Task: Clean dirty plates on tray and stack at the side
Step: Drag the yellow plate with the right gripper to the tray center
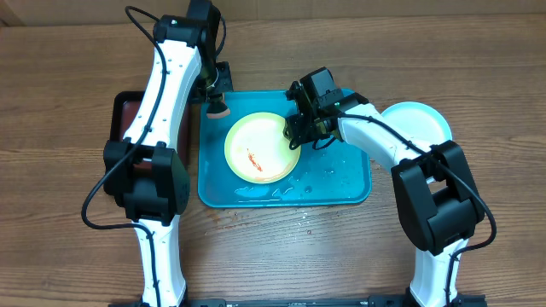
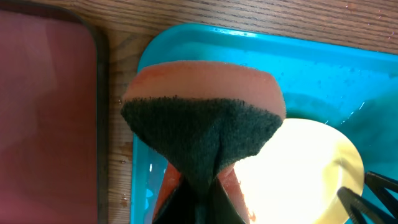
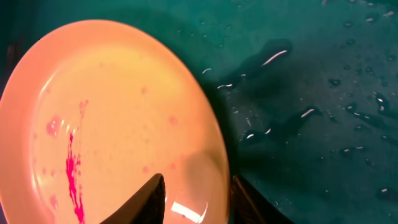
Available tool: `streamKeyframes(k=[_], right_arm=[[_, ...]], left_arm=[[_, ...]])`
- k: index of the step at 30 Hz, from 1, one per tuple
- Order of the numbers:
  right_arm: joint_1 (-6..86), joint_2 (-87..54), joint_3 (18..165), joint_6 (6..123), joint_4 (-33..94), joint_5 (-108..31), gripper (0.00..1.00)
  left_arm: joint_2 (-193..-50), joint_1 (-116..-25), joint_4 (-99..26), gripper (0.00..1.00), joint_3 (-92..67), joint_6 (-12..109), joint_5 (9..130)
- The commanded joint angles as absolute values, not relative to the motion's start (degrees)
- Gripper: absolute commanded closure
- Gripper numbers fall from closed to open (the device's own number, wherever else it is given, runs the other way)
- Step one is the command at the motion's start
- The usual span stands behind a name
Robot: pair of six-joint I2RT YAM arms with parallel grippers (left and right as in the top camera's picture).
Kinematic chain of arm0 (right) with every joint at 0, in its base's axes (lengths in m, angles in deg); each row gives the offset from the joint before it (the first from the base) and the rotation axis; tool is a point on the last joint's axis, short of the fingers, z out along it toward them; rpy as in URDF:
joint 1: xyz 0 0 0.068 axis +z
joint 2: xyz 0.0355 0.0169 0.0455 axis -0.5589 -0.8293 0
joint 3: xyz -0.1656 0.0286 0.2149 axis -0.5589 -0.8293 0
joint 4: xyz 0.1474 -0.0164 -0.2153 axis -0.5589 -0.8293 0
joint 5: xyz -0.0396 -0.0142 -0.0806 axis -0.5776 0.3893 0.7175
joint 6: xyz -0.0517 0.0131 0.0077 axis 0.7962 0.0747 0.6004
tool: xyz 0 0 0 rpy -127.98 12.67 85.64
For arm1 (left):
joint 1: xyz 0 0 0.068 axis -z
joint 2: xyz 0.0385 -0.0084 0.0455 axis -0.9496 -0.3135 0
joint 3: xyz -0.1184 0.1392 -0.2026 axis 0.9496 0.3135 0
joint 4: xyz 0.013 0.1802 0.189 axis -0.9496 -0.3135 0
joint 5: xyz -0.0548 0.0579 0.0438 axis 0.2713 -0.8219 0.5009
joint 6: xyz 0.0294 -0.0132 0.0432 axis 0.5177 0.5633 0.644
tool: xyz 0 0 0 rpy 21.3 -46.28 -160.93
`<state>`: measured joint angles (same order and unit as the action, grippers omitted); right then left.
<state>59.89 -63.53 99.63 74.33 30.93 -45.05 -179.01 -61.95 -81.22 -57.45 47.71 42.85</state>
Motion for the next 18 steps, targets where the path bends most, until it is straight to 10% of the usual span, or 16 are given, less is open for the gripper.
streamKeyframes(k=[1, 18], right_arm=[[59.4, -64.3, 100.8, 72.0, 31.3, -42.7, 0.66], [59.4, -65.5, 100.7, 67.4, 32.4, -42.5, 0.75]], left_arm=[[-179.1, -61.2, -81.2, 0.96, -57.3, 48.6, 43.4], [-179.1, -61.2, -81.2, 0.96, -57.3, 48.6, 43.4]])
